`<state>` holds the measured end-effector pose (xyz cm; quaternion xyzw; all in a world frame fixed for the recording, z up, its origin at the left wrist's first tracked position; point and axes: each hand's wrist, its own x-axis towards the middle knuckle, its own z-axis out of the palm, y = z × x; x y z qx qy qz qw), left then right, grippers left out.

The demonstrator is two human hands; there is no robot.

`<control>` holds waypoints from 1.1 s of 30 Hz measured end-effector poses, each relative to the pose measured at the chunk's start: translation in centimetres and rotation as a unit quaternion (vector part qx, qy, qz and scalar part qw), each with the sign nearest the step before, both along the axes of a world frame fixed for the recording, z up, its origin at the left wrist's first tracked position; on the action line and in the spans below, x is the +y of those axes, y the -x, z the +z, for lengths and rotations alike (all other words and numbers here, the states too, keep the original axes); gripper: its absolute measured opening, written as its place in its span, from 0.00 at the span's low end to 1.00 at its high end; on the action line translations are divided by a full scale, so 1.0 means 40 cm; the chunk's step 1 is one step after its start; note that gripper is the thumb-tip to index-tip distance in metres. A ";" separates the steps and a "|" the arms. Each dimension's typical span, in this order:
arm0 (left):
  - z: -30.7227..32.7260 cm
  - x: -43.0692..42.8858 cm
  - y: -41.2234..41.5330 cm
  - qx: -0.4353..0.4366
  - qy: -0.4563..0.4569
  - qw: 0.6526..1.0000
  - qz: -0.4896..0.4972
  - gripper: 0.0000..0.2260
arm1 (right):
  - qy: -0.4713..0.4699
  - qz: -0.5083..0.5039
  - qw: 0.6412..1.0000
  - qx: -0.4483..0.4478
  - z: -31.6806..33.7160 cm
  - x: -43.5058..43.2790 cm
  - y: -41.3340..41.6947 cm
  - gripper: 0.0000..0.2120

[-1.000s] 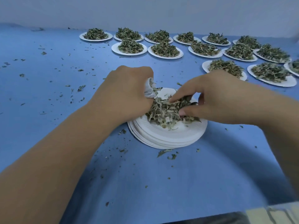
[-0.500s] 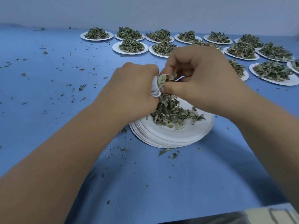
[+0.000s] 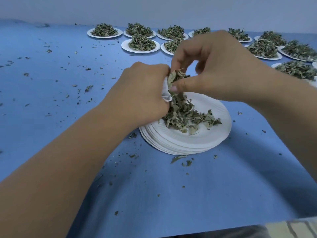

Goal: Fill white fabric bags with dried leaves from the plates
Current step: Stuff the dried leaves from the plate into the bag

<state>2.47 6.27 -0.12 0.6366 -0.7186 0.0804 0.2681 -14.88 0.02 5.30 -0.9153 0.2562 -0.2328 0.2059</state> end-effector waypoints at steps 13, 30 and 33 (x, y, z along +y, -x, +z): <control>0.012 -0.005 -0.008 -0.070 0.024 0.997 0.014 0.14 | -0.082 0.006 0.995 -0.058 -0.046 -0.037 -0.042 0.20; -0.013 -0.011 -0.029 0.017 -0.045 0.998 0.039 0.14 | -0.004 0.034 0.993 0.115 -0.102 -0.029 0.048 0.19; -0.015 -0.011 -0.031 0.017 -0.032 0.999 0.036 0.13 | 0.033 0.019 0.993 0.112 -0.093 -0.039 0.056 0.11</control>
